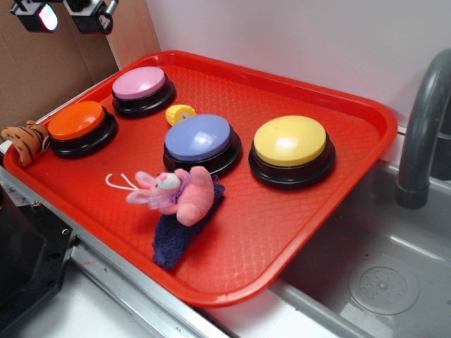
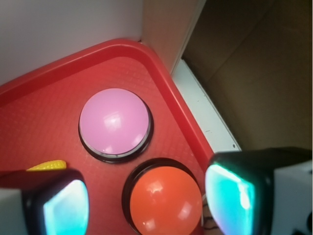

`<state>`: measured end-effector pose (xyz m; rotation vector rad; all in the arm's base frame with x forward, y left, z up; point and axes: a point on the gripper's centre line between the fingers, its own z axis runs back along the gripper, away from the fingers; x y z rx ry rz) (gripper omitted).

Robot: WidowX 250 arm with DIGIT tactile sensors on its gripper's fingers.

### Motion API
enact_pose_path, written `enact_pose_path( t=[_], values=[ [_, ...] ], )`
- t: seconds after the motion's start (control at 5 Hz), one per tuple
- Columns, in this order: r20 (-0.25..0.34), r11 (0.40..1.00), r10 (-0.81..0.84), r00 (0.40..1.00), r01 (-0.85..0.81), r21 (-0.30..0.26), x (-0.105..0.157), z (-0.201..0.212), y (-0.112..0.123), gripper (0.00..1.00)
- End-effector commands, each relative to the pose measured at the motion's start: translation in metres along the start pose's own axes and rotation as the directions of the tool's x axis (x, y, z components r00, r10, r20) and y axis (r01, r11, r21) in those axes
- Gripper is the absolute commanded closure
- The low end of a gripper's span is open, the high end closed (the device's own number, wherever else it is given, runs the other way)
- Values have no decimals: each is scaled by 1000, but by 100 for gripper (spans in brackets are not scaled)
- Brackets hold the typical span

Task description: Push the pink button.

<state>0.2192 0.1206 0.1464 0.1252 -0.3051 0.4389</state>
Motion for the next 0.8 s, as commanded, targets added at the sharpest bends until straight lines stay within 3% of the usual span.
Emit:
enact_pose_path(
  t=[0.0, 0.6],
  values=[
    [69, 999, -43, 997, 44, -13, 4, 25, 2, 0],
    [140, 993, -111, 984, 116, -29, -7, 40, -11, 0]
  ],
)
